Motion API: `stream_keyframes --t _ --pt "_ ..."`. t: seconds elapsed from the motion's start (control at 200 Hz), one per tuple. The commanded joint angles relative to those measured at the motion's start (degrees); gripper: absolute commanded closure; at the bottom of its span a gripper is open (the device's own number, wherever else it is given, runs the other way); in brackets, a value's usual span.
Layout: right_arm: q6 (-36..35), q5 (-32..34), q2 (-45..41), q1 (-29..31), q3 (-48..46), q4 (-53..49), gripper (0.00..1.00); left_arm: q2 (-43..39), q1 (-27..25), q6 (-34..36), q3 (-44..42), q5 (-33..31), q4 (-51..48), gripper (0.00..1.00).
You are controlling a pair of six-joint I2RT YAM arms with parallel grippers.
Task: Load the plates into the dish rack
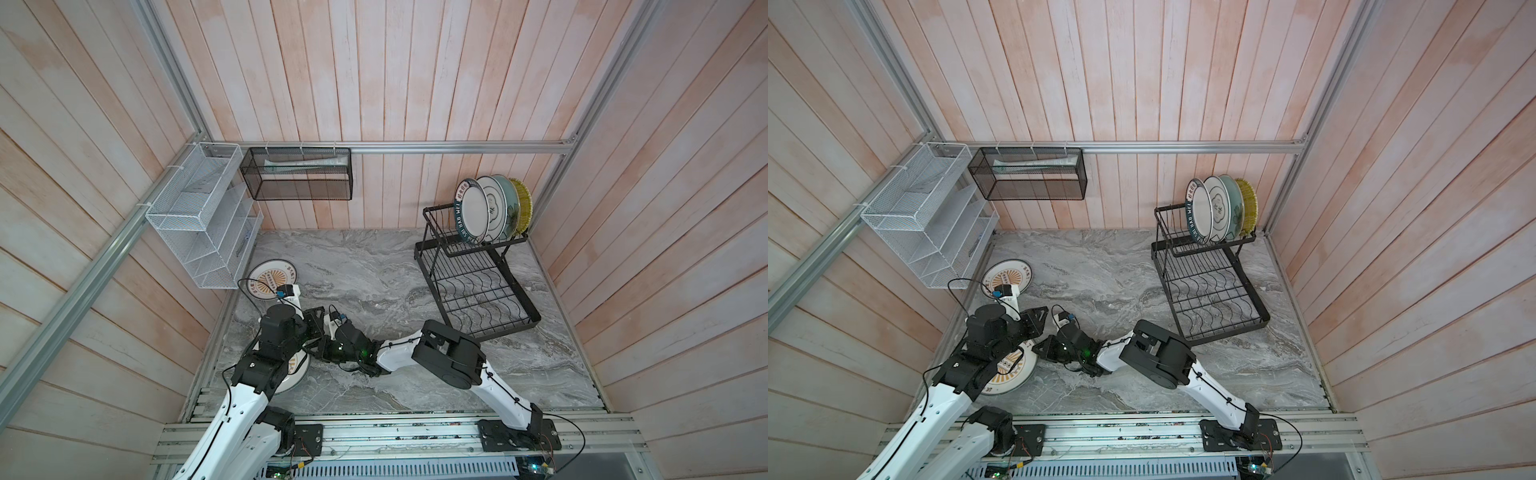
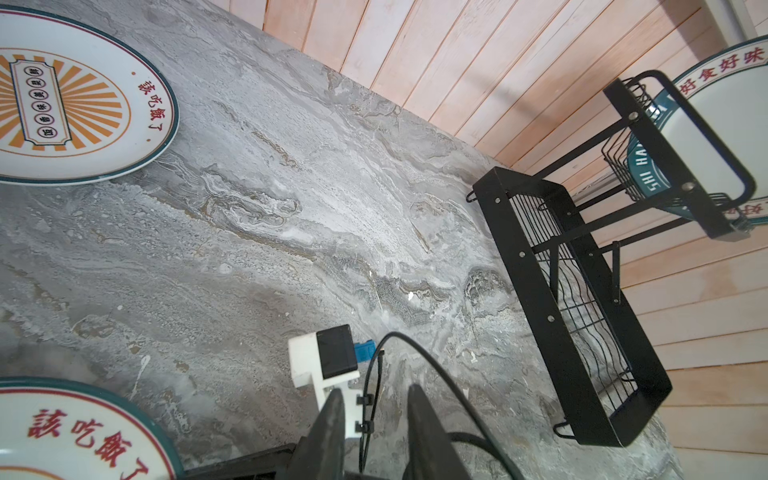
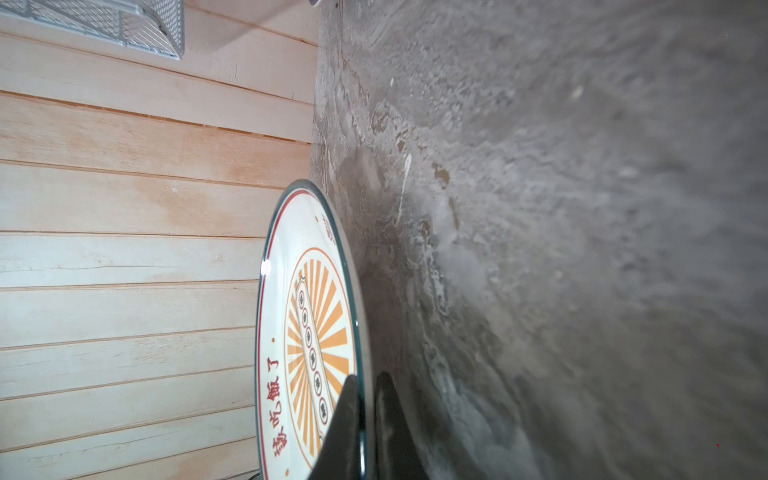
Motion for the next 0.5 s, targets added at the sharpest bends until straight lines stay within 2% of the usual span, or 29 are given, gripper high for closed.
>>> stream_keyframes --t 0.0,0.495 --pt "-0.01 3.0 -0.32 -1.64 -3.89 -1.5 0.91 -0.33 -0.27 0.55 1.68 -0.37 -0.34 0.72" --pt "-0.14 12.39 -10.07 -8.01 -20.65 2.91 0.92 -0.59 -0.27 0.62 1.39 -0.45 -0.6 0.72"
